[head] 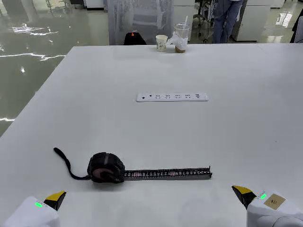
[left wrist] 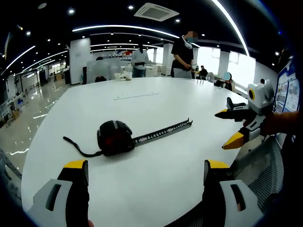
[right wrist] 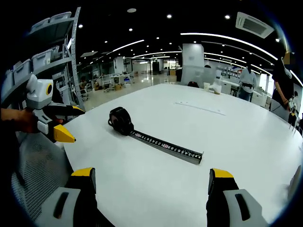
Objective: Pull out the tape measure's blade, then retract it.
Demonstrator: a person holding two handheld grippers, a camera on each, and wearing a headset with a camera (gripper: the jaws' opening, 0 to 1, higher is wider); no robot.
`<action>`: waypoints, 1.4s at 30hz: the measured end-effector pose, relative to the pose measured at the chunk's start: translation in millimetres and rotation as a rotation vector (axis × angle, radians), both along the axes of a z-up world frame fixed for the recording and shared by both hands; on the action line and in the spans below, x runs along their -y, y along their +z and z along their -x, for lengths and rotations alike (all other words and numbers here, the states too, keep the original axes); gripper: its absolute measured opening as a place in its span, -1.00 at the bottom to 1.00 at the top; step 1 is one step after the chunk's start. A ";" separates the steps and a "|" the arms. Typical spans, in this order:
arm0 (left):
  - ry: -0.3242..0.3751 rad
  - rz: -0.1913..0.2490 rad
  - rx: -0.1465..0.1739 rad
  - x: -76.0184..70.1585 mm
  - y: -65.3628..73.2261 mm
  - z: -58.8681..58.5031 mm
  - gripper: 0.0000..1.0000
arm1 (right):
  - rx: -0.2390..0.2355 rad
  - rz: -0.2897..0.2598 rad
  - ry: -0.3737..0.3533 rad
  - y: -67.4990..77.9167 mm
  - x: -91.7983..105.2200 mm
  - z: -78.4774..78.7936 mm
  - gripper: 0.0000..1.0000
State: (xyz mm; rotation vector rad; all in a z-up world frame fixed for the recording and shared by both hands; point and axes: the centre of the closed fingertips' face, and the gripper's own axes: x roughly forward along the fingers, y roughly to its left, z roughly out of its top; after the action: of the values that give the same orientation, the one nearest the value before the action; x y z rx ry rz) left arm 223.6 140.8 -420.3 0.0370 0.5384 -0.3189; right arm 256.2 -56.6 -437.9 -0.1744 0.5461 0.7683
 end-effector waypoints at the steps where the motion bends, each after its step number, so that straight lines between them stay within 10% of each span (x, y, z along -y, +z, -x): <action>1: 0.002 0.000 0.002 -0.2 0.5 -0.2 0.98 | -0.002 -0.001 -0.001 0.4 -0.1 0.3 0.98; 42: 0.030 0.021 0.002 -4.1 -0.2 -16.8 0.98 | -0.020 0.024 0.093 -6.2 5.2 -4.3 0.90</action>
State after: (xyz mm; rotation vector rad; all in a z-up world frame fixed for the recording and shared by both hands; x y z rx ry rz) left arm 240.4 144.8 -420.6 0.0094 0.5330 -0.2955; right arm 260.5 -61.9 -444.0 -0.2159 0.5698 0.8547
